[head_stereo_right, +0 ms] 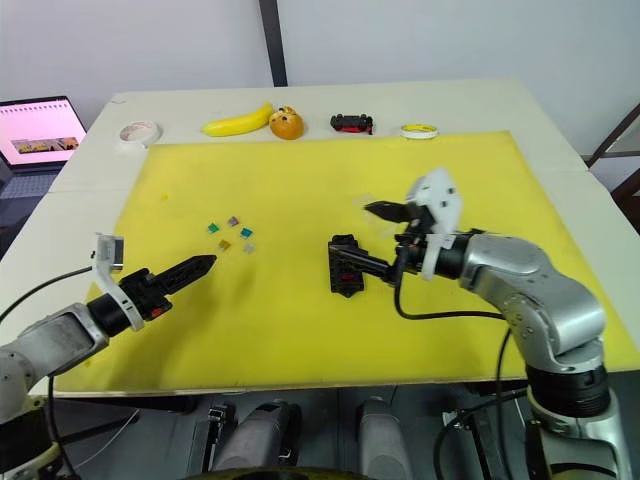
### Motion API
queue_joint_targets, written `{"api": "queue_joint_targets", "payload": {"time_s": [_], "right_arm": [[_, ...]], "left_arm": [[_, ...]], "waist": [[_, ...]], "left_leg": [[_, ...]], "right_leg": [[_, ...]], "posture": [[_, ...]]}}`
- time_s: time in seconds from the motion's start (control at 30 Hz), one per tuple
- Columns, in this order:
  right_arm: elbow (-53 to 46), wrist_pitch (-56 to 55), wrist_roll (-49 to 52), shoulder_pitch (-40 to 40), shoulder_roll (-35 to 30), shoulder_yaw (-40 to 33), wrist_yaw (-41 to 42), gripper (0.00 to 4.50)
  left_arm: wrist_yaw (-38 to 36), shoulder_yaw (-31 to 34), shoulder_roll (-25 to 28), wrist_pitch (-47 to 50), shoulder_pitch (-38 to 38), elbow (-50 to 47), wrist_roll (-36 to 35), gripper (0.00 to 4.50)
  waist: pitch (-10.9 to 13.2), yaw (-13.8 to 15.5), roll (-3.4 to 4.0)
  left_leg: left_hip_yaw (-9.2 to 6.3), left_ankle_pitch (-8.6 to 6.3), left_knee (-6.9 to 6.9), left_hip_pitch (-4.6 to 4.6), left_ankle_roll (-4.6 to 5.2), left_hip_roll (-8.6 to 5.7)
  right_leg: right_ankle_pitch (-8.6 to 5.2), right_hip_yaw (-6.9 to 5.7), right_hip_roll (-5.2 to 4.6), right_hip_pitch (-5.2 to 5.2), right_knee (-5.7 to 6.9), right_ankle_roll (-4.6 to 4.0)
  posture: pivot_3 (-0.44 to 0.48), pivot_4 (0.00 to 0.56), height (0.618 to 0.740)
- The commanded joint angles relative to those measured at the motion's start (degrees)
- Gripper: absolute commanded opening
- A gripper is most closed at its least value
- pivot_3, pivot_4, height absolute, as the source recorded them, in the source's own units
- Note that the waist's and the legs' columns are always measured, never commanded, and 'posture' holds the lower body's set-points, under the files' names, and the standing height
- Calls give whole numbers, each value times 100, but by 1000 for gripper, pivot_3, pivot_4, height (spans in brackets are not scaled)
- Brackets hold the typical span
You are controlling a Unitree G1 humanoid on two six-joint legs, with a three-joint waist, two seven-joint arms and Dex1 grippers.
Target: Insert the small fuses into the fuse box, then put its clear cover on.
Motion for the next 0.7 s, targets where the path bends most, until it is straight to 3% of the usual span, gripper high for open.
{"api": "queue_joint_targets", "payload": {"time_s": [0.03, 0.37, 0.7], "right_arm": [[-194, -54, -12, -251, 146, 153, -182, 4440], [-183, -225, -335, -478, 323, 924, -160, 4440], [132, -660, -783, -815, 11, 1586, 762, 4440]], "left_arm": [[462, -82, 50, -250, -105, 252, -582, 4500], [860, -385, 48, -787, -297, 1200, -1320, 4500], [1484, -707, 330, -988, -682, 1927, -2374, 4500]], "waist": [[0, -7, 0], [-1, -9, -1], [-5, -3, -5]], "left_leg": [[0, 0, 0, 0, 0, 0], [1, 2, -1, 0, -3, 0], [-1, 2, -1, 2, -3, 1]], "right_leg": [[0, 0, 0, 0, 0, 0], [0, 1, 2, -2, 1, 0], [0, 0, 3, -2, 3, 0]], "posture": [[0, 150, 740], [0, 150, 740], [0, 150, 740]]}}
